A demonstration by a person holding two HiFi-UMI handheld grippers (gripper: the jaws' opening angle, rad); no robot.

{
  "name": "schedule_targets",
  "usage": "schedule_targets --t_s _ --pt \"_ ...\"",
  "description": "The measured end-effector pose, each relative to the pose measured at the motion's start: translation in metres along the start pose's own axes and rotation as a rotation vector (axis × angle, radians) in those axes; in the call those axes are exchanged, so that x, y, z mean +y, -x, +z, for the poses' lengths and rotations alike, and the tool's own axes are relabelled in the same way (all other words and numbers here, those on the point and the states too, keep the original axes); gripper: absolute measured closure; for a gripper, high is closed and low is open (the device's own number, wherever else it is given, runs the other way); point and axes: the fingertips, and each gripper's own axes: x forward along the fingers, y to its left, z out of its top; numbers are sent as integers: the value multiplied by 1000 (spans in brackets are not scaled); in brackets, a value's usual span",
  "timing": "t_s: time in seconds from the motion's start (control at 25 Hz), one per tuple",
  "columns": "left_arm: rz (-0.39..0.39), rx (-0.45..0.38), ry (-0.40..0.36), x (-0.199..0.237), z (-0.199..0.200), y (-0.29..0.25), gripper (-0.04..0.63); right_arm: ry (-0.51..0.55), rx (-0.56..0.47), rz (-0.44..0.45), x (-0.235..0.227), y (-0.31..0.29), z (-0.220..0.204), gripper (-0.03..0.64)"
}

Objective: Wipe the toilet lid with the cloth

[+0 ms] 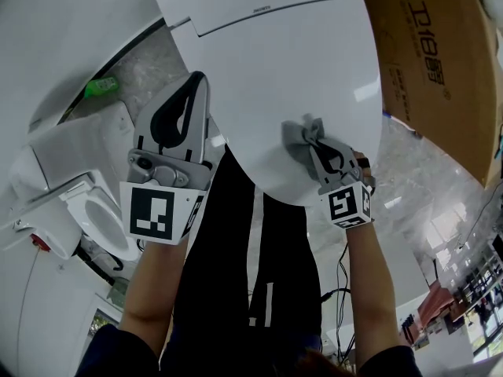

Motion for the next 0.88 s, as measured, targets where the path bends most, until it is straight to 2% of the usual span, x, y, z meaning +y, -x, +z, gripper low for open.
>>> schedule_targets --t_s 0.2,0.44,0.76,0.88 --pt "-6 3 -1 -5 1 1 583 -49 19 -113 -47 16 -19 580" --pt "-15 -10 0 -9 3 1 581 -163 41 -252 -100 36 -43 580" --pt "-10 4 -1 -13 0 4 581 -340 52 -384 -116 57 -72 580" --pt "-9 1 1 -14 0 6 581 -401 31 -389 -107 58 -70 580"
